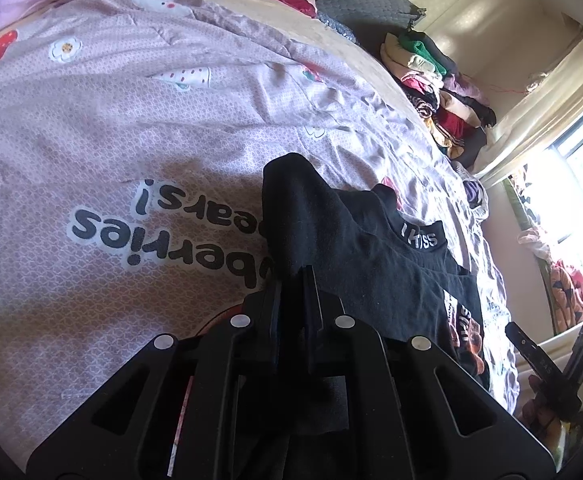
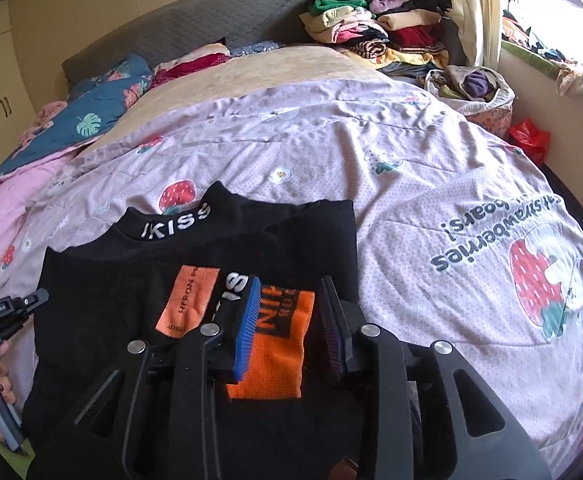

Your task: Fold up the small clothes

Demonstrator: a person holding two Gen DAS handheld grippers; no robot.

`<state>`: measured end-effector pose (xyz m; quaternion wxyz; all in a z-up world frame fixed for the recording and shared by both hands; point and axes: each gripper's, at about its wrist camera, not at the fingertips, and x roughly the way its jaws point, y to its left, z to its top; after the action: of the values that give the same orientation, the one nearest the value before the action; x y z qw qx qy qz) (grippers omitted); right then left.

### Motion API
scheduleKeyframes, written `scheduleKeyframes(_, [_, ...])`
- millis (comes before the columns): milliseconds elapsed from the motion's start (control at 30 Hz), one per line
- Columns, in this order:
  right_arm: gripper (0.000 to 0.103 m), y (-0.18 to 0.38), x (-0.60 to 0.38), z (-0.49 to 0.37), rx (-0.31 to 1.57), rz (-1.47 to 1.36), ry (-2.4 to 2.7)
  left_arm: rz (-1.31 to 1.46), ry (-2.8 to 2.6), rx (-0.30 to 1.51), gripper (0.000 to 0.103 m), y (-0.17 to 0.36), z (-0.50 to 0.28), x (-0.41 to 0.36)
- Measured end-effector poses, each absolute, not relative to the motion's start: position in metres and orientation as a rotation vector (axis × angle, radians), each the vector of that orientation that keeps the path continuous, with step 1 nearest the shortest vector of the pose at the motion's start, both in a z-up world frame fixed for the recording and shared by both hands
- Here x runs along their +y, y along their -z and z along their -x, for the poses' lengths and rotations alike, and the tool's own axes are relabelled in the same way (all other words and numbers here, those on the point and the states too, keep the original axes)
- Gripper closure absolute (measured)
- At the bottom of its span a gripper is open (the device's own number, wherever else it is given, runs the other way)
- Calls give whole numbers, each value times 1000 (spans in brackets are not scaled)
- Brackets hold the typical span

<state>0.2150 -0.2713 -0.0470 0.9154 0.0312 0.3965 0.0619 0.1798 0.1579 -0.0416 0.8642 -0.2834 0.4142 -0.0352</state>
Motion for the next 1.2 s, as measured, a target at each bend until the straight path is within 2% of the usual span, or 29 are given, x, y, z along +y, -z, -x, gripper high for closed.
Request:
scheduleKeyframes(367, [68,58,-254,-197,848,-60,-199,565,47,821,99,20,-165,171])
scheduleKeyframes(667, [61,57,-242,-192,849,-49,-228,520,125,841,98,12,-163,146])
scheduleKeyframes(700, [60,57,-242,-191,849,-51,-229,516,128,850,92,14,-163,142])
scheduleKeyframes(800, [53,58,-243,-190,855,-55,-229,501,96,874,57,22,-164,138])
scheduleKeyframes(833, [52,59,-243,-190,858,-55,-228,496,80,881,56,24,-163,139])
scheduleKeyframes(1000, [51,63,-244,-190,871,-61,-225,528,75,961,56,48,-165,147])
scheduleKeyframes(1067, [51,64,-242,-190,874,-57,-226,546,101,973,67,55,-163,146])
scheduleKeyframes(1100, [51,65,-240,-190,876,-52,-231,560,125,976,83,58,-163,145])
scheduleKeyframes(1200, [51,67,-234,-190,881,-32,-244,570,149,966,91,59,-161,145])
